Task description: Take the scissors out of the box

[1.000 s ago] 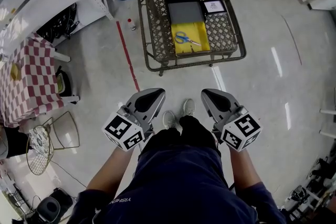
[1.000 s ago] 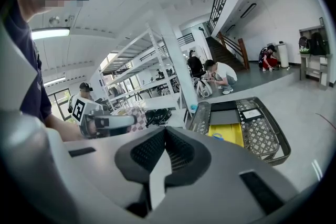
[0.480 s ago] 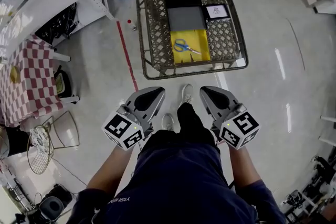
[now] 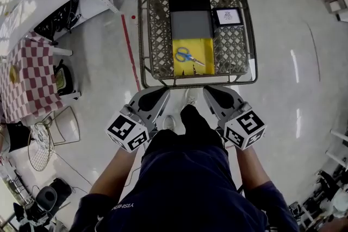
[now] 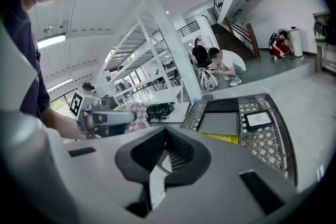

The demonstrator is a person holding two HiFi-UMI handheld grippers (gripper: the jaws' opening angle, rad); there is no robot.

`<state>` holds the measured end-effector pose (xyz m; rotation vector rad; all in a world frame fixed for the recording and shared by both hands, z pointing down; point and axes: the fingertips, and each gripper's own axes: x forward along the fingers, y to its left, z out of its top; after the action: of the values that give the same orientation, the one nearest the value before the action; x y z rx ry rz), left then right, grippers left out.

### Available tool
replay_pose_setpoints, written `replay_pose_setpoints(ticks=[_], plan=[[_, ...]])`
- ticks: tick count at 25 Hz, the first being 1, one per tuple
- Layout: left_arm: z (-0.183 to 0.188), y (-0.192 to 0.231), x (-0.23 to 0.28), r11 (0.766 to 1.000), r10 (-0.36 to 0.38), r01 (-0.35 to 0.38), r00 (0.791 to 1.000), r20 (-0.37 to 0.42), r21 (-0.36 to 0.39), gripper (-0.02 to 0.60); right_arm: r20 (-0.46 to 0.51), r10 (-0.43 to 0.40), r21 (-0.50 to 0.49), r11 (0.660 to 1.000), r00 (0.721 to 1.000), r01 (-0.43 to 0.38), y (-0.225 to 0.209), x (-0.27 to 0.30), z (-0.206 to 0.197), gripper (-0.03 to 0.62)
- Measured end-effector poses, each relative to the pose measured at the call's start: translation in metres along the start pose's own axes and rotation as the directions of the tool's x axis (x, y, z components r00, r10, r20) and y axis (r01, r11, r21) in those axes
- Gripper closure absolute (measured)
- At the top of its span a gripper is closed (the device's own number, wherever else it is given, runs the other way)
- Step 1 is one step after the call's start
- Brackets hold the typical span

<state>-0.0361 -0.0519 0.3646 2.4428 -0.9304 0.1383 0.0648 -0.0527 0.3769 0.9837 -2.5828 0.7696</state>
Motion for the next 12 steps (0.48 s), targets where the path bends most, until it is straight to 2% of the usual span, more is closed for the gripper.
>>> replay_pose_setpoints(ticks=[5,12], plan=[[0.003,0.017,0.034,0.999,0.046,-0.046,0.999,-0.024,-0.013,0.555,-0.036,0.035,0.015,0.999,0.999,-0.034,-0.040,0.014,0.005,0.576],[0.003,0.032,0.058,0.995,0.091,-0.092,0.995,-0.041,-0.033,0.555,-0.089,0.065,0.009,0.998,0.994,-0.065,-0.074,0.035,-0.001,0.574]])
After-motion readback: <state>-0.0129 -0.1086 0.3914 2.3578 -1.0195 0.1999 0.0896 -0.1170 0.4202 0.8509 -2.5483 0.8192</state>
